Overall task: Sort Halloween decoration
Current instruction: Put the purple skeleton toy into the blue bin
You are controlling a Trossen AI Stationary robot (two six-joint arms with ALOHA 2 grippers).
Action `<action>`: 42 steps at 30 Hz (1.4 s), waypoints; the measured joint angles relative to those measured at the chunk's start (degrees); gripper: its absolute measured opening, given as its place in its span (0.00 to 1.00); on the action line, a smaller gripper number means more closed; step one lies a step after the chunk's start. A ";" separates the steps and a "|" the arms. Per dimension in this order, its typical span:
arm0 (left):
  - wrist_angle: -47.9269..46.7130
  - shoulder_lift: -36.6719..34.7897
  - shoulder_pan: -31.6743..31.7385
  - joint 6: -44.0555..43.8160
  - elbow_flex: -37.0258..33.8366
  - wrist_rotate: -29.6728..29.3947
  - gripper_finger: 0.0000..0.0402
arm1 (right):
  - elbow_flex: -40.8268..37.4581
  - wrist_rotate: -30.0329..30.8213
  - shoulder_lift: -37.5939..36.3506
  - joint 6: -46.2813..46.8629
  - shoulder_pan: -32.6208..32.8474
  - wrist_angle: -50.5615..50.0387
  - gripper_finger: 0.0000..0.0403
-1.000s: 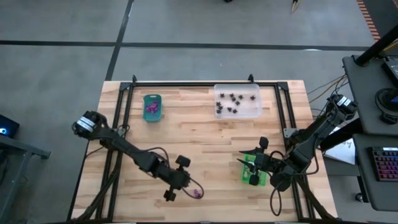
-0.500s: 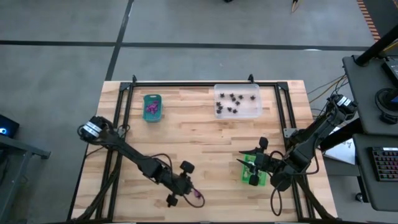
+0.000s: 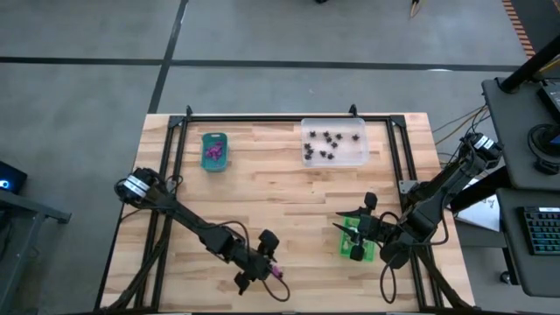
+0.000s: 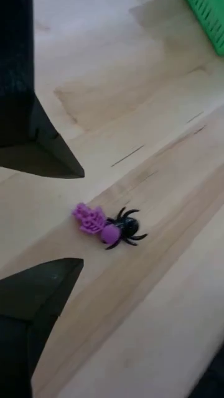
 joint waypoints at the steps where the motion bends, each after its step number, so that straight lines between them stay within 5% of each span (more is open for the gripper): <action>1: -0.07 0.25 0.00 0.24 0.00 0.00 0.51 | 0.00 0.00 0.00 0.00 0.00 0.00 0.34; 24: 0.23 6.71 0.09 5.27 4.20 0.20 0.44 | 0.00 0.00 0.00 0.04 0.00 0.00 0.34; 42: 0.24 6.76 0.13 6.71 3.99 -0.54 0.18 | 0.00 0.00 0.00 0.08 0.00 0.02 0.34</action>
